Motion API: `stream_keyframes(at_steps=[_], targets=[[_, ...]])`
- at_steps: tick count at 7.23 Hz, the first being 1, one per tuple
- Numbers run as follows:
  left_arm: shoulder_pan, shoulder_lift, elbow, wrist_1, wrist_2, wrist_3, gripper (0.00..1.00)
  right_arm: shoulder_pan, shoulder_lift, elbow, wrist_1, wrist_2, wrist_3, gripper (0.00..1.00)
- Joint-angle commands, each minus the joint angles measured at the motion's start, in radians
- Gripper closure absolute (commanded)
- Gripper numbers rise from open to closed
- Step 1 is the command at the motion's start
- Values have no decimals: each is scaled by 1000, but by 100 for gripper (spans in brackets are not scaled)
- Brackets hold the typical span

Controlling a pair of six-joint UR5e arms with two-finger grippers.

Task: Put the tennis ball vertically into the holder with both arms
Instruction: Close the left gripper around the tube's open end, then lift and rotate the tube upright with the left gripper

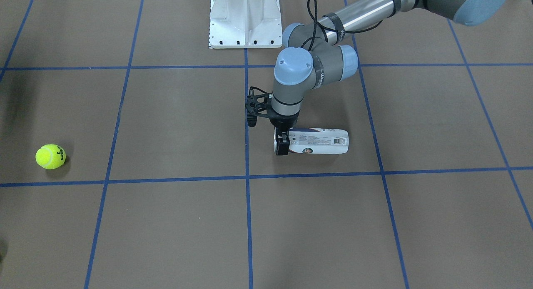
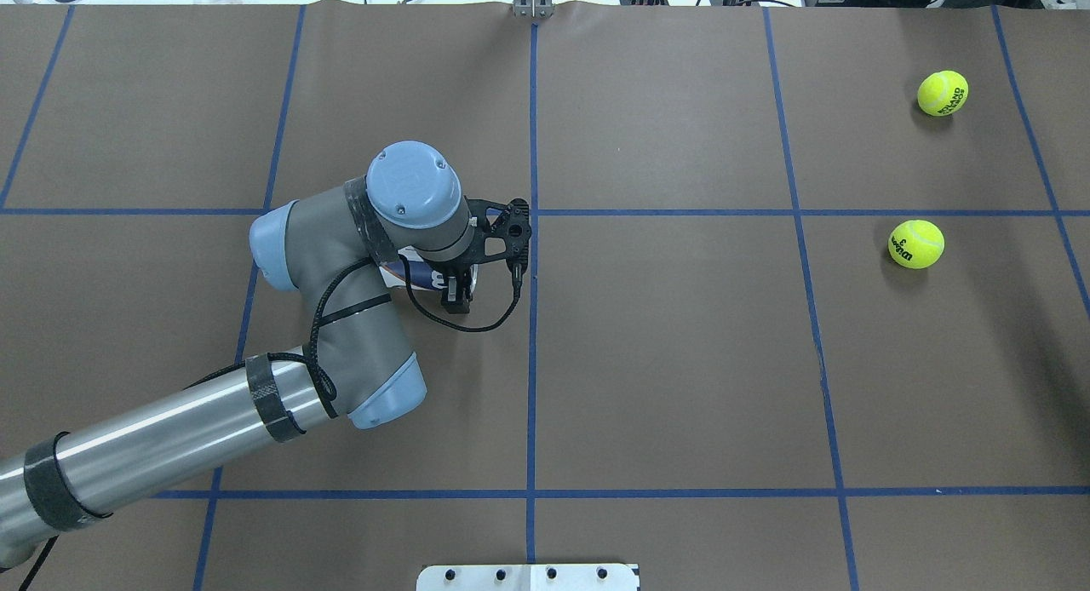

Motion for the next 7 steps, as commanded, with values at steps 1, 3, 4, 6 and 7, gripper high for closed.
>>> stream_keyframes(at_steps=[1,3,4,6,7], targets=[[0,-1,-5,0,0,2,25,0,0,0,0,0,-2,0],[-15,-18,-37,2,-1,0,31,0,0,0,1,2,-2,0],[-36,-28,-80,0,-4,-6,31,0,2,0,1,2,0,0],[-78,-35,-188,-30,-12,-86,31,0,2,0,1,2,-2,0],[-80,-30,-189,-187,-12,-196,31,0,2,0,1,2,0,0]])
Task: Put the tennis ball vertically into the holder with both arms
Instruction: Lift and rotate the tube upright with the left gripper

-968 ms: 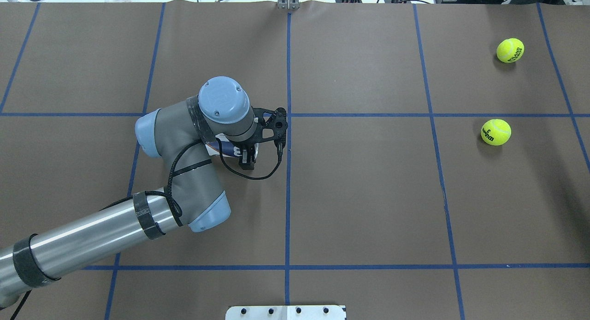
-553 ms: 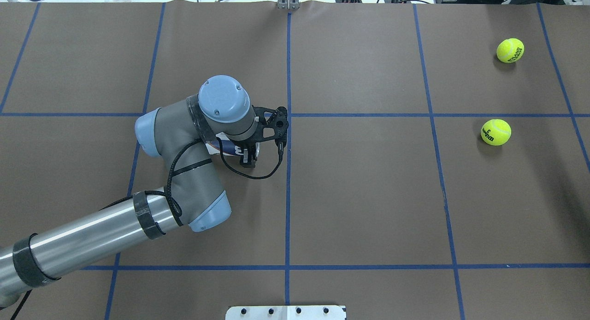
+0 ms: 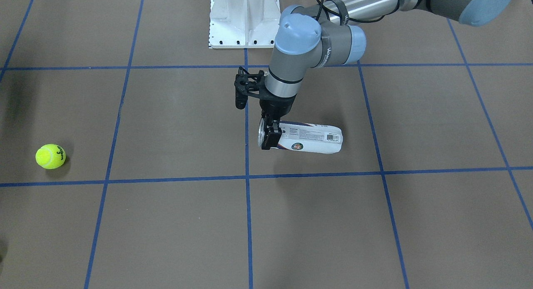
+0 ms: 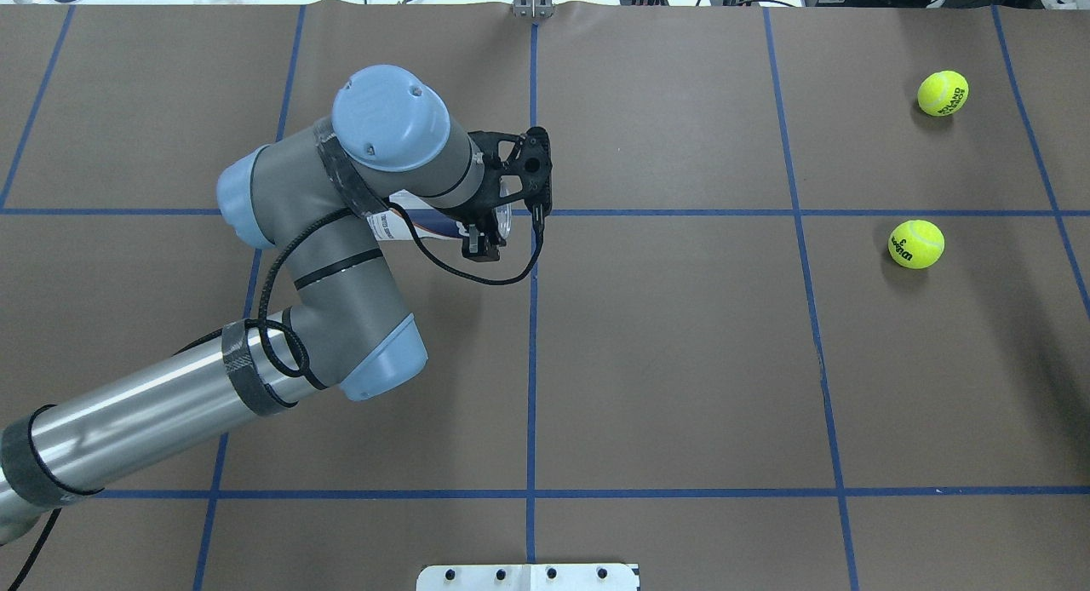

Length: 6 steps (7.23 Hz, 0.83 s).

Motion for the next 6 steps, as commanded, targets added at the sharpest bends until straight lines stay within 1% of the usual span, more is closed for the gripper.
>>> stream_keyframes(at_steps=[1,2,3,4,5,6], targets=[[-10,6,-2,-307,-2,-221,31,0,0,0,0,0,0,0],[-8,6,17,-438,-2,-331,31,0,0,2,0,0,1,0],[-7,8,62,-635,0,-442,31,0,2,2,0,0,1,0],[-7,8,142,-868,7,-564,31,0,2,2,0,2,0,0],[-7,6,194,-1039,48,-652,31,0,2,3,0,2,1,0],[-2,2,210,-1136,148,-703,31,0,3,3,0,2,1,0]])
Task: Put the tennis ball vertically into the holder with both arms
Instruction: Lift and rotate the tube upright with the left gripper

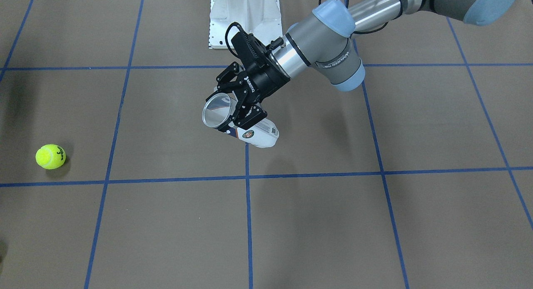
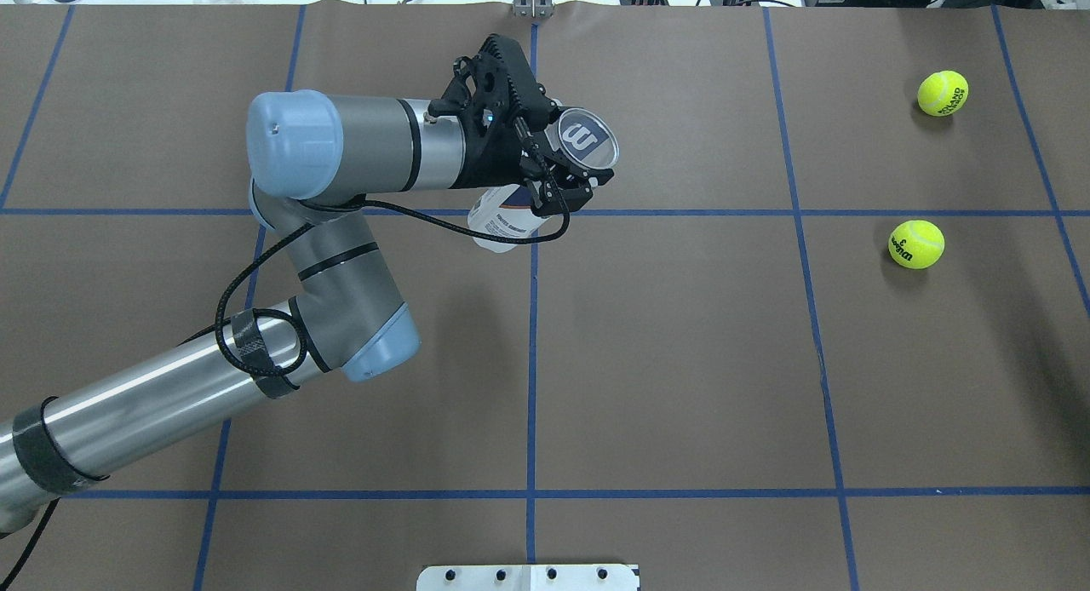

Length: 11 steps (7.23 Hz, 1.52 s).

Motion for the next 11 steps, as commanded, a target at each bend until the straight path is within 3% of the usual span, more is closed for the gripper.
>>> stream_keyframes(at_steps=[1,2,3,5,9,11], targets=[[3,-7,45,-207,122,-97,31,0,4,1,0,0,0,0],[5,-5,69,-279,148,-97,31,0,4,7,-2,-1,0,0],[14,-5,160,-413,153,-95,31,0,4,8,-2,0,0,0],[67,-8,299,-628,273,-91,31,0,4,25,-9,-1,0,0],[127,-8,410,-762,283,-36,33,0,6,31,-11,0,3,0],[147,-8,413,-763,283,-29,33,-29,7,74,-6,2,112,0]])
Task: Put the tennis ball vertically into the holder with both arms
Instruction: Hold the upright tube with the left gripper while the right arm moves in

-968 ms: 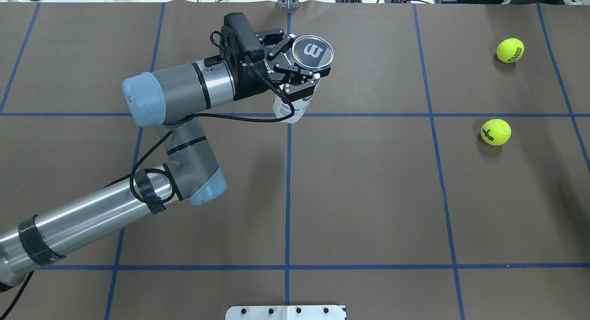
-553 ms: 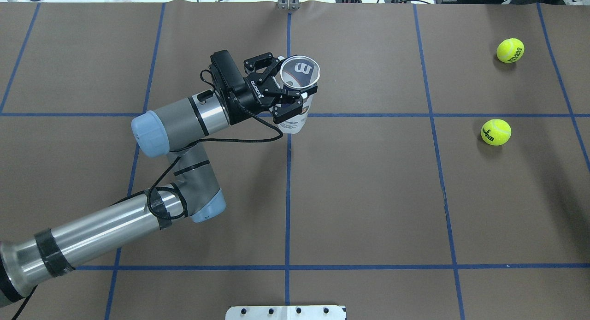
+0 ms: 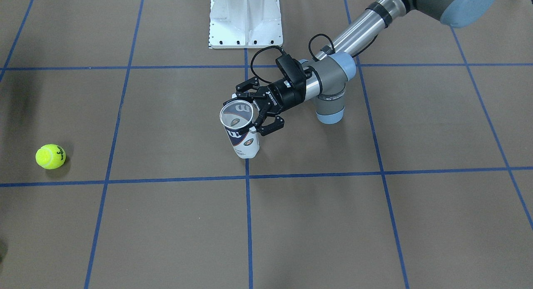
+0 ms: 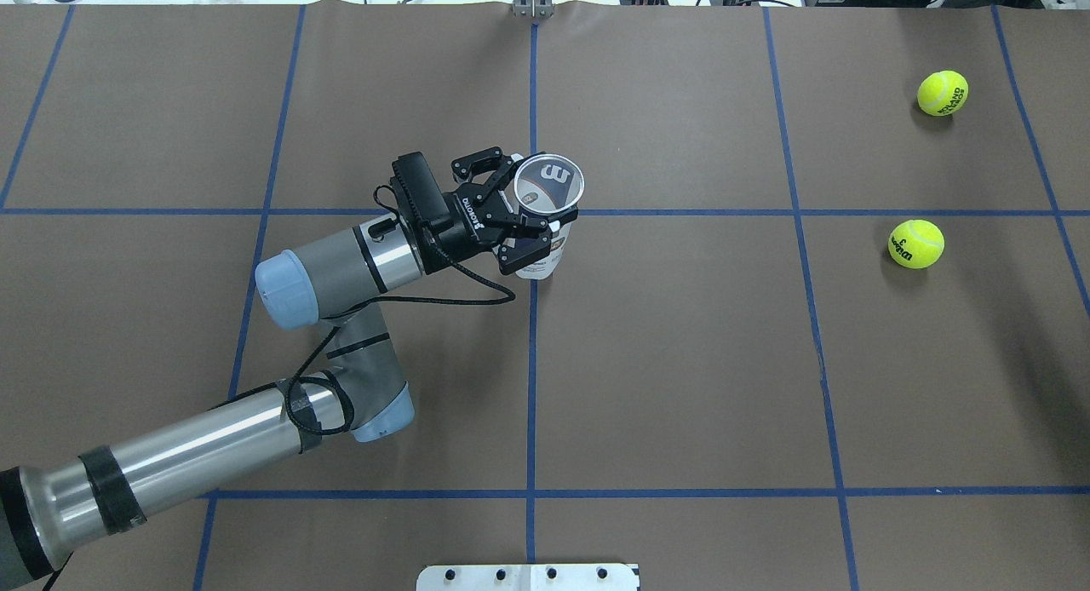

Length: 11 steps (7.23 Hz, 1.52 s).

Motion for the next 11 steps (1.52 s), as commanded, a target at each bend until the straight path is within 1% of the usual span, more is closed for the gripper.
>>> stream_keyframes(at_steps=[1,3,4,5,6,7,11], targets=[[21,0,5,-4,0,6,33,-35,1,33,1,0,66,0],[26,3,3,-4,14,6,31,-107,1,74,2,-8,218,0],[26,6,-1,-4,15,6,28,-124,2,84,4,-9,249,0],[25,6,-7,-3,22,6,22,-125,2,85,4,-8,249,0],[22,9,-9,-1,23,8,7,-128,4,85,4,-8,251,0],[20,11,-12,6,23,9,1,-129,4,85,5,-6,251,0],[18,31,-12,11,22,37,1,-137,-1,85,7,-5,249,0]])
